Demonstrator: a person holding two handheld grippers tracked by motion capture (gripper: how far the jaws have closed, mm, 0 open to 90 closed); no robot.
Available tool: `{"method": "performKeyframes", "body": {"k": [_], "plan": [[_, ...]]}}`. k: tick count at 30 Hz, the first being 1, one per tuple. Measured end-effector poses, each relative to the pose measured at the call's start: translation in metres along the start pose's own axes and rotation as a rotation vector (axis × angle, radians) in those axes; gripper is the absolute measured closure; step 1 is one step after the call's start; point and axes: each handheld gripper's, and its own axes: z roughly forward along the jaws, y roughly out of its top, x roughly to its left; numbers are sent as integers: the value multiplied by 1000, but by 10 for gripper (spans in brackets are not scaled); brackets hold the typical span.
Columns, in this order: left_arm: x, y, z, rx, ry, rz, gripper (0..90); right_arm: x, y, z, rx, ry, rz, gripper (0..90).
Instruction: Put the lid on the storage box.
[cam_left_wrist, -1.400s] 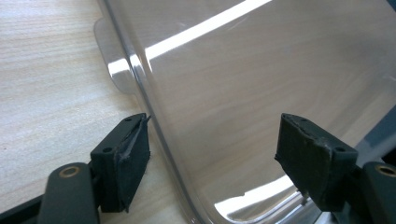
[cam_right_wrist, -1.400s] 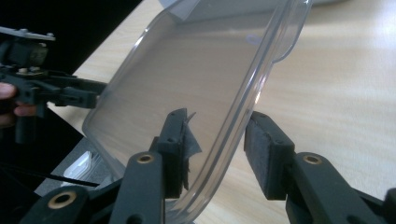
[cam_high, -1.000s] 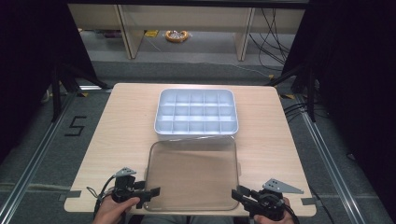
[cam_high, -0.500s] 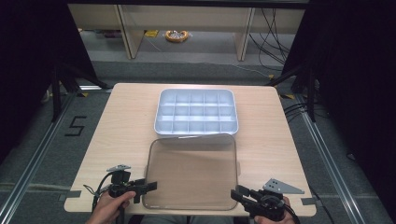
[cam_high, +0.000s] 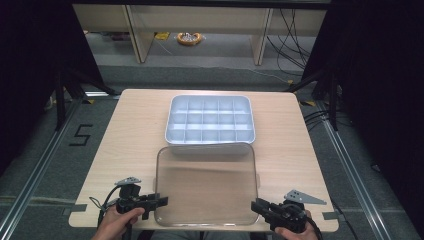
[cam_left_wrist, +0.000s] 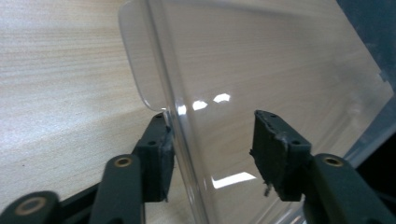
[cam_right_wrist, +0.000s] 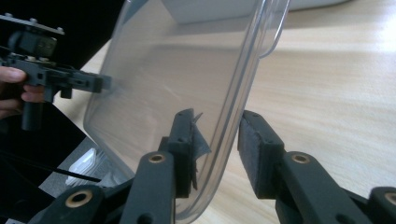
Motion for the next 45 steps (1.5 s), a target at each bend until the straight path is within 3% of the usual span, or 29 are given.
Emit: {"method": "performKeyframes", "body": {"k": [3, 5, 7, 9, 11, 13, 14, 16, 17, 18, 21, 22, 23, 24, 25, 26, 28, 29, 30, 31, 34, 35, 36, 37, 38, 39, 41, 43, 45], "plan": [[-4, 0, 0, 0, 25, 28, 510, -2, -2, 2, 3, -25, -1, 678], [-6, 1, -1, -2, 35, 41, 510, 2, -2, 3, 21, -9, 47, 678], [-7, 1, -2, 1, 49, 61, 508, 0, -2, 4, 26, -51, 6, 678], [-10, 1, -2, -7, 63, 75, 508, 0, -2, 6, 14, -59, -1, 677], [-13, 2, -2, -18, 79, 100, 509, 1, -1, 7, 40, -102, -10, 674], [-13, 2, -3, -15, 85, 110, 510, 1, -2, 9, 28, -83, 4, 674], [-14, 3, -3, -19, 92, 115, 510, 1, 0, 10, 28, -109, -3, 674], [-17, 2, -3, -36, 100, 112, 508, 1, 1, 12, 19, -99, -1, 674], [-18, 3, -4, -37, 105, 120, 505, 4, 2, 11, 22, -111, 26, 674], [-18, 4, -4, -44, 106, 120, 505, 3, 4, 10, 9, -94, 0, 675], [-18, 8, -6, -55, 114, 149, 506, 4, 8, 11, 6, -103, 5, 674], [-18, 9, -7, -58, 113, 148, 505, 2, 10, 13, -8, -99, -17, 670], [-18, 11, -7, -62, 115, 149, 505, 3, 11, 12, 2, -85, 8, 668], [-18, 13, -7, -66, 116, 149, 504, 1, 14, 12, -13, -84, -7, 668], [-19, 16, -6, -74, 117, 148, 503, 4, 17, 12, -6, -90, 34, 668], [-19, 16, -6, -74, 117, 148, 503, 1, 21, 13, -19, -90, -13, 667], [-19, 24, -6, -74, 132, 173, 502, 0, 26, 14, -27, -101, -20, 665], [-19, 24, -6, -74, 132, 173, 502, 2, 28, 14, -32, -109, 3, 665], [-21, 31, -4, -98, 135, 166, 502, 0, 33, 14, -38, -114, -21, 665], [-21, 35, -5, -86, 142, 189, 503, -1, 36, 14, -43, -116, -38, 665], [-24, 44, -4, -110, 148, 195, 503, -1, 46, 16, -53, -142, -41, 660], [-24, 44, -4, -110, 148, 195, 503, 0, 49, 16, -52, -145, -17, 656], [-24, 51, -3, -119, 148, 207, 503, -4, 53, 18, -61, -159, -60, 652], [-24, 51, -3, -119, 148, 207, 503, -2, 56, 19, -60, -166, -42, 650], [-24, 59, -3, -121, 160, 215, 503, -2, 60, 21, -62, -163, -29, 651], [-24, 64, -1, -136, 153, 205, 504, -6, 63, 21, -65, -163, -69, 656], [-22, 73, -1, -126, 157, 216, 505, -11, 73, 21, -88, -143, -73, 665], [-23, 83, 2, -148, 151, 199, 510, -10, 84, 22, -98, -148, -32, 662], [-23, 93, 4, -161, 155, 203, 511, -11, 95, 24, -107, -165, -33, 657]]}}
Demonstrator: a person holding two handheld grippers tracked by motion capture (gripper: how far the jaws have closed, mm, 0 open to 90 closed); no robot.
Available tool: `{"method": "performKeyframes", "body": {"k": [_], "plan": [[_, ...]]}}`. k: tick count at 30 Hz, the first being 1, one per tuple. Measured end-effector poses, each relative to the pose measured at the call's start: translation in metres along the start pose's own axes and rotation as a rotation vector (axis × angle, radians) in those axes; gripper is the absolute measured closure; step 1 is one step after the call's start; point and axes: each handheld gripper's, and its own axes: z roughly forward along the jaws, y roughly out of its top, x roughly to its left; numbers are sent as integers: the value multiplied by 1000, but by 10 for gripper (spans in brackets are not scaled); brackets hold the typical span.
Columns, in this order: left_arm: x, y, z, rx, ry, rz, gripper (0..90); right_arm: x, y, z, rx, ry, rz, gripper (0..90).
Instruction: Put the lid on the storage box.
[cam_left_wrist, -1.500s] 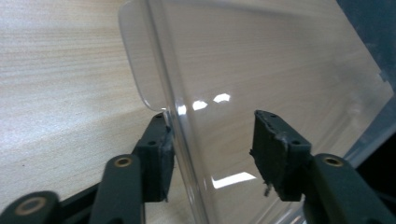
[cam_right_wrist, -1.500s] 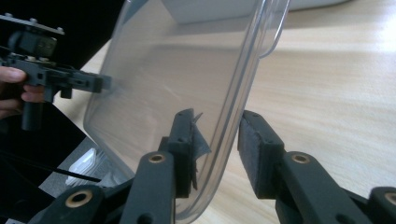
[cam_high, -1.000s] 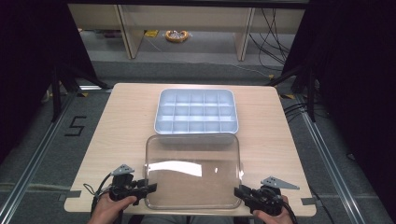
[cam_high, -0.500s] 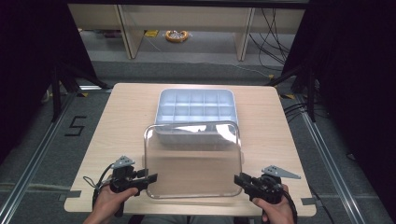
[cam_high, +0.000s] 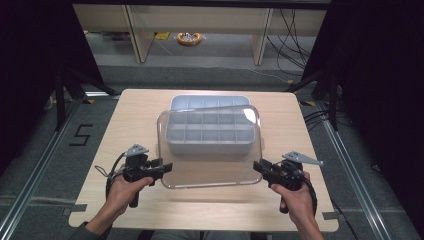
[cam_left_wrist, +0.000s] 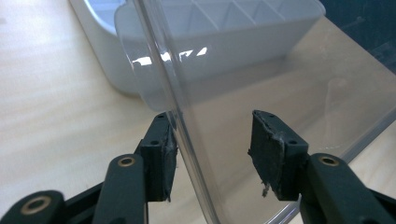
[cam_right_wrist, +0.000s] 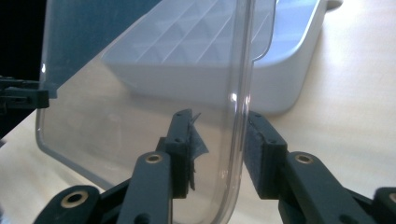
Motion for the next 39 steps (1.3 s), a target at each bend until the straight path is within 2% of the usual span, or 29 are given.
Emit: {"method": "performKeyframes", "body": {"k": [1, 2, 5, 7, 8, 11, 12, 13, 14, 15, 16, 18, 19, 23, 24, 26, 28, 29, 30, 31, 32, 33, 34, 35, 36, 37, 38, 39], "plan": [[1, 5, 1, 2, 4, 3, 512, -4, 5, 3, -21, 1, -43, 656], [2, 9, 3, -3, 15, 0, 512, -6, 10, 5, -27, -14, -51, 655], [5, 18, 8, -6, 16, 0, 517, -8, 19, 10, -32, -25, -48, 651], [9, 26, 11, -13, 11, -16, 517, -11, 26, 14, -36, -30, -52, 646], [13, 32, 13, -14, 9, -24, 518, -10, 32, 18, -26, -25, -13, 646], [17, 43, 16, -30, 13, -40, 521, -16, 42, 25, -37, -20, -32, 644], [18, 47, 17, -35, 18, -45, 521, -14, 44, 26, -30, -18, -5, 640], [18, 51, 18, -41, 24, -40, 522, -16, 48, 28, -26, -30, -32, 638], [20, 55, 19, -43, 33, -31, 522, -14, 51, 30, -17, -33, -11, 638], [21, 60, 21, -46, 37, -32, 522, -17, 54, 33, -31, -41, -42, 638], [22, 64, 23, -50, 48, -27, 523, -15, 57, 34, -23, -42, -18, 638], [25, 72, 28, -47, 54, -27, 523, -18, 63, 39, -28, -56, -46, 638], [26, 74, 29, -34, 55, -19, 522, -19, 67, 42, -35, -63, -41, 638], [31, 86, 38, -33, 54, -45, 523, -23, 77, 48, -36, -74, 3, 632], [32, 89, 41, -42, 53, -58, 523, -26, 80, 51, -40, -83, -15, 629], [36, 95, 45, -45, 53, -76, 524, -27, 84, 54, -46, -80, -13, 628], [39, 100, 48, -51, 44, -99, 528, -29, 87, 57, -50, -99, -14, 627], [41, 103, 50, -49, 44, -106, 528, -27, 88, 58, -45, -96, 9, 626], [43, 105, 51, -54, 44, -114, 528, -29, 90, 60, -51, -94, 1, 625], [45, 107, 53, -52, 47, -121, 528, -26, 90, 60, -42, -92, 38, 625], [46, 108, 54, -52, 47, -127, 528, -29, 91, 63, -48, -96, 17, 624], [47, 109, 55, -45, 53, -125, 527, -27, 92, 64, -39, -95, 48, 622], [47, 109, 55, -45, 53, -125, 527, -31, 92, 67, -49, -103, -1, 620], [49, 111, 57, -39, 61, -128, 526, -28, 92, 69, -38, -101, 37, 619], [50, 111, 58, -42, 59, -135, 526, -28, 92, 70, -35, -105, 36, 618], [52, 112, 60, -42, 61, -137, 526, -28, 92, 71, -30, -102, 57, 618], [54, 112, 60, -30, 67, -131, 526, -33, 92, 74, -39, -108, 13, 618], [53, 112, 62, -40, 70, -143, 526, -33, 92, 76, -39, -102, 23, 618]]}}
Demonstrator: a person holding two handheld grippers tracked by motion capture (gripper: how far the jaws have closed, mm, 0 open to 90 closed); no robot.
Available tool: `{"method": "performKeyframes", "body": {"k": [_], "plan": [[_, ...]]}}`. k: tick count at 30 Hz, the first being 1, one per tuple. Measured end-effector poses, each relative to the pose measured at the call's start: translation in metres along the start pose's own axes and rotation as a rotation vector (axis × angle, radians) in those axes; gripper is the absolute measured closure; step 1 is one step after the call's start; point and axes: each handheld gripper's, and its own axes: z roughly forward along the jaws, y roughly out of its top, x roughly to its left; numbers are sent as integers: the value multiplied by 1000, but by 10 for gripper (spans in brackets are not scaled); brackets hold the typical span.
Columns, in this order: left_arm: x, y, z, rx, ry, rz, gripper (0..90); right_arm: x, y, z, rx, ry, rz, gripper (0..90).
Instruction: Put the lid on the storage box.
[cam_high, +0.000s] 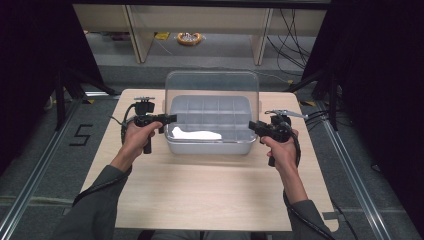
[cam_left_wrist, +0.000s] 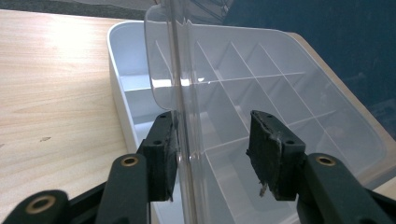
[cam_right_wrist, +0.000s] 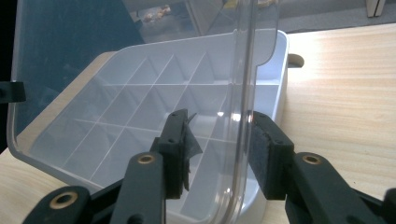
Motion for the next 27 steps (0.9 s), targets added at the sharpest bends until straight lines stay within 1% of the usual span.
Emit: {"method": "performKeyframes", "body": {"k": [1, 2, 3, 4, 5, 6, 7, 9, 10, 11, 12, 13, 14, 15, 17, 18, 19, 20, 21, 23, 24, 25, 26, 27], "plan": [[0, 0, 0, 0, 0, 0, 525, 0, 0, 1, 2, -9, 0, 617], [2, 0, 2, 0, 0, -8, 525, -1, 0, 3, 5, -10, -1, 617], [3, 0, 4, -3, 2, -14, 525, -1, 0, 3, 19, -12, 2, 616], [3, 0, 4, -3, 2, -14, 525, -1, 0, 3, 19, -12, 2, 616], [5, 1, 6, -1, 4, -21, 524, 0, -1, 6, 13, -17, 25, 616], [5, 1, 6, -1, 4, -21, 524, 0, -1, 6, 13, -17, 25, 616], [5, 1, 8, -1, 6, -26, 524, -2, -1, 9, 11, -14, 5, 613], [7, 1, 9, 4, 11, -25, 524, -3, -1, 10, 15, -10, 12, 612], [7, 1, 10, 15, 15, -21, 523, -4, -2, 14, 18, -15, 19, 608], [8, 1, 11, 20, 17, -20, 523, -2, -3, 14, 23, -17, 46, 606], [8, 1, 13, 20, 18, -22, 523, -5, -3, 15, 26, -15, 26, 603], [8, 1, 14, 20, 20, -23, 523, -6, -3, 17, 30, -15, 27, 602], [8, 1, 15, 22, 18, -23, 524, -4, -4, 17, 41, -19, 68, 601], [8, 1, 16, 25, 21, -20, 523, -7, -5, 19, 35, -23, 57, 600], [8, 1, 19, 34, 26, -23, 522, -8, -6, 22, 40, -26, 77, 592], [8, 1, 19, 34, 26, -23, 522, -8, -6, 22, 40, -26, 77, 592], [9, 1, 21, 36, 23, -23, 521, -12, -7, 25, 46, -31, 53, 586], [9, 1, 21, 36, 23, -23, 522, -9, -8, 25, 61, -30, 115, 586], [10, 1, 23, 30, 29, -29, 521, -10, -8, 26, 58, -30, 111, 585], [10, -1, 24, 28, 42, -19, 514, -12, -9, 29, 47, -34, 95, 582], [10, -1, 25, 27, 40, -22, 512, -11, -10, 28, 56, -24, 112, 577], [11, -2, 26, 26, 38, -24, 512, -12, -11, 30, 54, -39, 101, 575], [12, -3, 26, 32, 37, -28, 511, -13, -11, 31, 57, -38, 104, 574], [12, -3, 26, 32, 37, -28, 510, -13, -13, 32, 59, -37, 120, 577]]}}
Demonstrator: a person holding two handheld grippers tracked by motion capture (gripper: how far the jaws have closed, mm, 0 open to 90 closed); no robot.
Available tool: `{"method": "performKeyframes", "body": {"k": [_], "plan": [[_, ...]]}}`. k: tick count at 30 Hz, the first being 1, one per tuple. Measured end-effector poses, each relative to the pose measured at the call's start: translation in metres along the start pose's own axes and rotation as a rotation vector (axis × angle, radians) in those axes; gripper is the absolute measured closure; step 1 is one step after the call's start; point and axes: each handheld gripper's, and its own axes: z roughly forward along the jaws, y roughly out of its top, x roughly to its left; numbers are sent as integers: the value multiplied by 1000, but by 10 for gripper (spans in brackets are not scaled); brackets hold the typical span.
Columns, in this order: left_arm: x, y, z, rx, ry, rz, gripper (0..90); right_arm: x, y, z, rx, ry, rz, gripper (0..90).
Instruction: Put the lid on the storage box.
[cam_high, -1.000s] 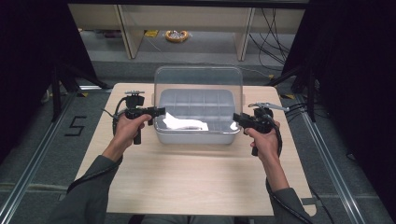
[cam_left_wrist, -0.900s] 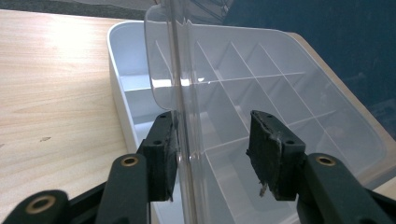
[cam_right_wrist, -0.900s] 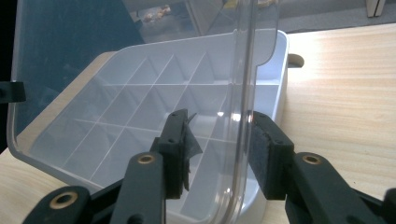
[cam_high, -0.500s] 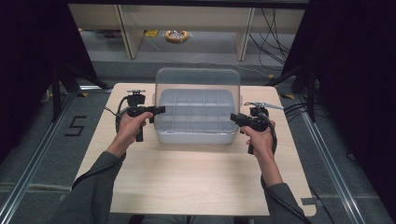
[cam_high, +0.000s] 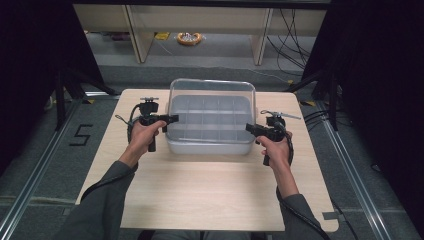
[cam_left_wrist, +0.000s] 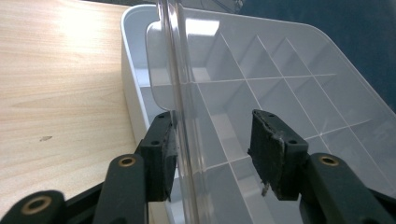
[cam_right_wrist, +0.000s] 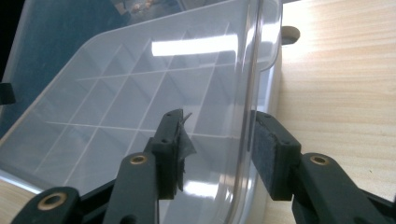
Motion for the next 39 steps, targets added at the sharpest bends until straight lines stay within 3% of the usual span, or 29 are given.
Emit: {"method": "performKeyframes", "body": {"k": [1, 7, 8, 12, 15, 16, 17, 18, 20, 25, 26, 28, 29, 34, 39], "plan": [[1, -1, 1, 2, 4, -1, 509, -5, 0, 2, -12, -12, -58, 575], [8, -8, 6, 14, 10, -7, 499, -3, -3, 3, -2, 7, -20, 569], [8, -8, 7, 10, 12, -10, 499, 0, -3, 3, 10, 4, 21, 568], [8, -8, 7, 5, 9, -8, 499, -1, -3, 4, -1, -7, -6, 566], [7, -9, 8, 4, 9, -5, 499, -1, -4, 2, -3, 10, 4, 566], [7, -9, 8, 4, 9, -5, 499, -2, -4, 3, -10, 3, -6, 566], [7, -9, 8, 4, 9, 1, 499, -5, -4, 4, -23, -6, -48, 565], [7, -9, 9, -1, 12, 1, 499, -5, -4, 3, -17, 9, -38, 565], [7, -9, 8, 0, 10, 2, 499, -5, -4, 3, -21, -11, -50, 562], [7, -10, 7, 0, 15, 11, 499, -4, -4, 3, -18, -8, -59, 554], [6, -10, 7, -12, 15, 1, 499, 0, -5, 3, -7, -5, -17, 552], [7, -11, 6, -6, 12, 12, 498, 0, -5, 3, -9, -4, -18, 552], [8, -13, 5, -12, 11, 15, 497, -4, -5, 3, -23, -8, -63, 551], [10, -16, 4, -24, 4, 19, 495, -1, -6, 4, -22, -8, -37, 548], [8, -16, 6, -41, 17, 33, 469, -1, -7, 5, -32, -1, -52, 546]]}}
